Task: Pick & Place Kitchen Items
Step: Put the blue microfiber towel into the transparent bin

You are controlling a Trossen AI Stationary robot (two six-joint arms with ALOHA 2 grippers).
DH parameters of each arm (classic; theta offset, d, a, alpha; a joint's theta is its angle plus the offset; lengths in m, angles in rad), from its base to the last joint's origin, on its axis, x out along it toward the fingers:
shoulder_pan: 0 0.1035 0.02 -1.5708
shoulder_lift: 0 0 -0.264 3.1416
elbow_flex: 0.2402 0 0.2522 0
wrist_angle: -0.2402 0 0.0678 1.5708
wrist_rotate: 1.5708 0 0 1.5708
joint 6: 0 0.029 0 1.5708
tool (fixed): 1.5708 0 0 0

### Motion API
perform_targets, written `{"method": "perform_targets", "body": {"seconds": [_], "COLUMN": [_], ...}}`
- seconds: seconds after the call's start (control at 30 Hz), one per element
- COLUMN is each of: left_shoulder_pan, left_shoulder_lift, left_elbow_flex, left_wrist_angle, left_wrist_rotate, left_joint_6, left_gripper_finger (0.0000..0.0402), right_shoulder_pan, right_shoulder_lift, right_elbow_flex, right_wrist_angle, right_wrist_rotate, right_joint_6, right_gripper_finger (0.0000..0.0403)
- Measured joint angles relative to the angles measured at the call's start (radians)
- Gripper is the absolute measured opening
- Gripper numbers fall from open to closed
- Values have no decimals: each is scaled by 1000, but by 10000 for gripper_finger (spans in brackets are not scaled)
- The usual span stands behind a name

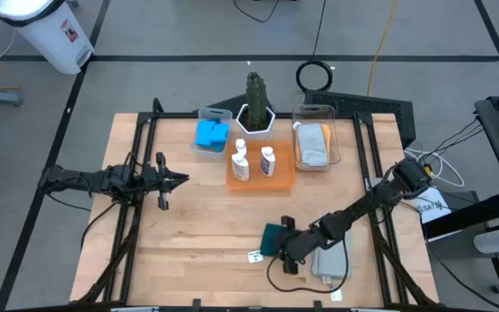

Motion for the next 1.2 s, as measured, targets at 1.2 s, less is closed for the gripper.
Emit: {"method": "perform_targets", "body": {"seconds": [1.2], "left_shoulder_pan": [0], "left_shoulder_lift": [0], "left_elbow_flex": [0], "left_wrist_angle": [0], "left_wrist_rotate": [0], "left_joint_6": [0], "left_gripper_finger": [37], "right_shoulder_pan": [-150], "right_shoulder_lift": [-24], "right_elbow_flex": [3], "right_wrist_angle": [-338], "right_wrist_rotate": [-205], "right_joint_6": [149], "right_gripper_finger": [195]}}
